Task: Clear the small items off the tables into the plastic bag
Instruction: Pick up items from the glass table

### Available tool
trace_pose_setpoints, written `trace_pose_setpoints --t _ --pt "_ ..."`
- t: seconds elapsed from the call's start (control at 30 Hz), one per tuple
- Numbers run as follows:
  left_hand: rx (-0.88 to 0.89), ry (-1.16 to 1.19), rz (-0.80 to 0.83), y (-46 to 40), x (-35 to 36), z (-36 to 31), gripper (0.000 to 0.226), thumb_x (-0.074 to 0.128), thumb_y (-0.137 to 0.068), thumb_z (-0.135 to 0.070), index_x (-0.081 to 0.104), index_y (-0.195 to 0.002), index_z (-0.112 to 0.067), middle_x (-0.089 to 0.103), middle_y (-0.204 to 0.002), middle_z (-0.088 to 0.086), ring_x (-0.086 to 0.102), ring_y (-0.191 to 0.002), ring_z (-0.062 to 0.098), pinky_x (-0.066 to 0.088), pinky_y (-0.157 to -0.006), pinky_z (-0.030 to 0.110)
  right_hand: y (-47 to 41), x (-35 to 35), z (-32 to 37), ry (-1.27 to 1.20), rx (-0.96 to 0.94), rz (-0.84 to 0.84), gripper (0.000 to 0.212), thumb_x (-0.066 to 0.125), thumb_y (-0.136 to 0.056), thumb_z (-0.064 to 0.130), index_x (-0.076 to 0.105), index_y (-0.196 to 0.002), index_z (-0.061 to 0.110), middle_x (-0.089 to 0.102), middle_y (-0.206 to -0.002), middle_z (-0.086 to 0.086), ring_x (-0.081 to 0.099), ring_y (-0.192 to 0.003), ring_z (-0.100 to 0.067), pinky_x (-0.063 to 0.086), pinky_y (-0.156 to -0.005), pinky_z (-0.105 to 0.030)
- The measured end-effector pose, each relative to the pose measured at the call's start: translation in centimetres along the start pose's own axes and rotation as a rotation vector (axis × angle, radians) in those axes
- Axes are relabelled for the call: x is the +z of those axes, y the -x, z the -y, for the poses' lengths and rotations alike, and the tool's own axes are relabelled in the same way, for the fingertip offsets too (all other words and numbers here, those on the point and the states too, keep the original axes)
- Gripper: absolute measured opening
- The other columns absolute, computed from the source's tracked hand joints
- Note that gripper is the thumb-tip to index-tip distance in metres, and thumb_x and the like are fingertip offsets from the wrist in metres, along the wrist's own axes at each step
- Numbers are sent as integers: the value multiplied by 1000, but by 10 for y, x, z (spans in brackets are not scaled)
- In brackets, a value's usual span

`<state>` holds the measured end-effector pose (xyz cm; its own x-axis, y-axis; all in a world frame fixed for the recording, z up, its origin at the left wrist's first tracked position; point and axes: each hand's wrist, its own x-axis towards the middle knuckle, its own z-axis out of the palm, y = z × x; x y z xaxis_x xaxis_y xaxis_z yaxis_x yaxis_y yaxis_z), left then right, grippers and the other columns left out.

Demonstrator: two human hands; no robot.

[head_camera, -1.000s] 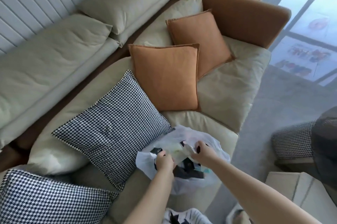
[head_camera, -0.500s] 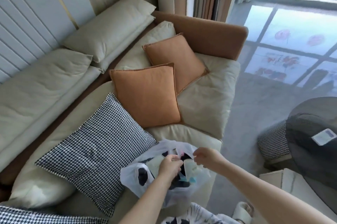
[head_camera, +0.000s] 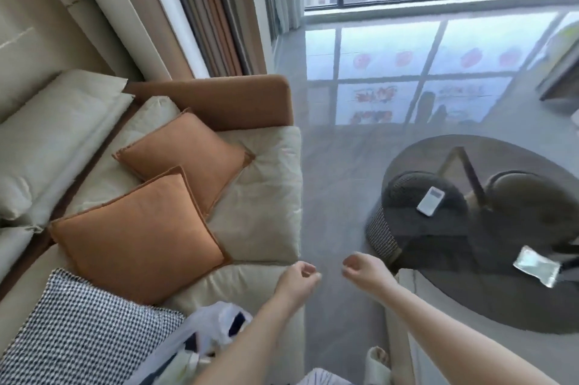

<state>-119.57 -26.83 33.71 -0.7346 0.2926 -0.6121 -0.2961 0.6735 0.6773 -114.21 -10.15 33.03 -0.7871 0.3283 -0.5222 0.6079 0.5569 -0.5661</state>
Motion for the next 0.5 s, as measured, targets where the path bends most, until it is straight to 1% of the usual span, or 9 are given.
trace_pose_setpoints --t 0.07,0.17,0.33,0.43,0.5 --pt "27 -80 32 -15 27 -29 25 62 -87 -22 64 -109 -9 69 -106 12 67 -97 27 50 -81 29 -7 -27 -25 -4 41 -35 24 60 -85 31 67 -104 20 68 -111 2 60 -107 -16 46 -91 -26" --pt "57 -188 77 -37 69 -72 27 60 -88 -24 64 -111 -10 69 -110 9 66 -100 23 49 -82 25 -17 -65 -66 -38 118 -78 24 57 -86 33 66 -106 22 67 -113 3 58 -110 -15 45 -92 -27" --pt "101 -309 169 -65 141 -132 29 58 -89 -26 63 -113 -12 69 -111 6 66 -101 19 47 -82 20 -24 -129 -136 -130 253 -140 24 52 -87 33 63 -106 25 65 -114 6 57 -112 -15 44 -96 -30" --pt "122 -357 228 -79 180 -163 28 57 -88 -27 64 -111 -13 69 -111 5 66 -102 19 49 -87 24 -26 -163 -174 -195 315 -202 22 53 -87 32 64 -105 25 66 -112 7 58 -108 -16 44 -96 -30" --pt "139 -400 275 -89 205 -182 27 57 -87 -28 65 -109 -14 70 -109 4 66 -100 19 50 -87 25 -27 -181 -198 -249 356 -254 21 54 -87 32 64 -103 24 67 -108 7 60 -105 -16 45 -95 -32"
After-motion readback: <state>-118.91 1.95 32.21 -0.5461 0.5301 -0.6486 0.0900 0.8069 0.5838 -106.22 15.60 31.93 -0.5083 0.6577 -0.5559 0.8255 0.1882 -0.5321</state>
